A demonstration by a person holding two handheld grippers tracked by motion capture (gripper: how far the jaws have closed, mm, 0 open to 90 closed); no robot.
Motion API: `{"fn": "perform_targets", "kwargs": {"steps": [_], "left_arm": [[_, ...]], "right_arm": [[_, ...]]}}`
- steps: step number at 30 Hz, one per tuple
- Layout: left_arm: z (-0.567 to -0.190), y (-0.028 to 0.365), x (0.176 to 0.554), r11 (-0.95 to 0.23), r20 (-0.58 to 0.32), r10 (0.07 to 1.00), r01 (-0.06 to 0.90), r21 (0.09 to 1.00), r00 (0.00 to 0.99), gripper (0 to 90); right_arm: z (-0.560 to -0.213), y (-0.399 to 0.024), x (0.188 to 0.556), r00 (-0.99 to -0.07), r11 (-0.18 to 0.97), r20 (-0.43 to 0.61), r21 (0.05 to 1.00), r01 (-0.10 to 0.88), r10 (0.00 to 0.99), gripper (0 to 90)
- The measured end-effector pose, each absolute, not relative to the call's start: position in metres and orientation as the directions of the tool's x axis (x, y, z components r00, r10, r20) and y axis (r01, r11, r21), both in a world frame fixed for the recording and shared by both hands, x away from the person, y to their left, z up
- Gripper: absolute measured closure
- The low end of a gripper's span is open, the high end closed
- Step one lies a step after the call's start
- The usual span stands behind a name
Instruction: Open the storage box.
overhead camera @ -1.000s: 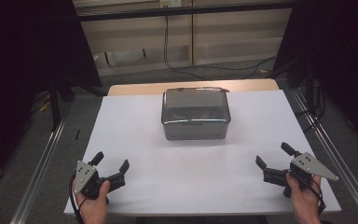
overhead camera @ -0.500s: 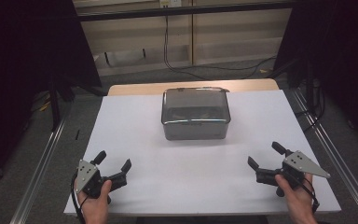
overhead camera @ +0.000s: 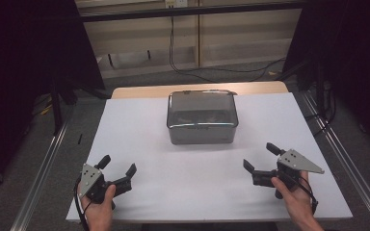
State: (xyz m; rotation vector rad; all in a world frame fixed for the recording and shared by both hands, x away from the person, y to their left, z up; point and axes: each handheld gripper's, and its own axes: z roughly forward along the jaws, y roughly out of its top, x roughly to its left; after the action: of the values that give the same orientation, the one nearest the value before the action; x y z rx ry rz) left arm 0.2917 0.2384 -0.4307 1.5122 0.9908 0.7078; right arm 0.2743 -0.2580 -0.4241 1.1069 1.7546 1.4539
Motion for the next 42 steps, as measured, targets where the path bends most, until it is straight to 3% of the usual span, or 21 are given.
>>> {"fn": "perform_targets", "kwargs": {"steps": [22,42], "left_arm": [[-0.43,0.239,0.29,0.011,-0.101,0.878,0.192,0.981,0.468,2.3],[-0.43,0.24,0.289,-0.02,-0.072,0.881,0.189,0.982,0.468,2.3]], "right_arm": [[-0.408,-0.221,0.308,-0.564,0.058,0.067,0.978,0.202,0.823,0.9],[-0.392,-0.206,0.339,-0.565,0.185,-0.055,0.967,0.174,0.823,1.7]]}}
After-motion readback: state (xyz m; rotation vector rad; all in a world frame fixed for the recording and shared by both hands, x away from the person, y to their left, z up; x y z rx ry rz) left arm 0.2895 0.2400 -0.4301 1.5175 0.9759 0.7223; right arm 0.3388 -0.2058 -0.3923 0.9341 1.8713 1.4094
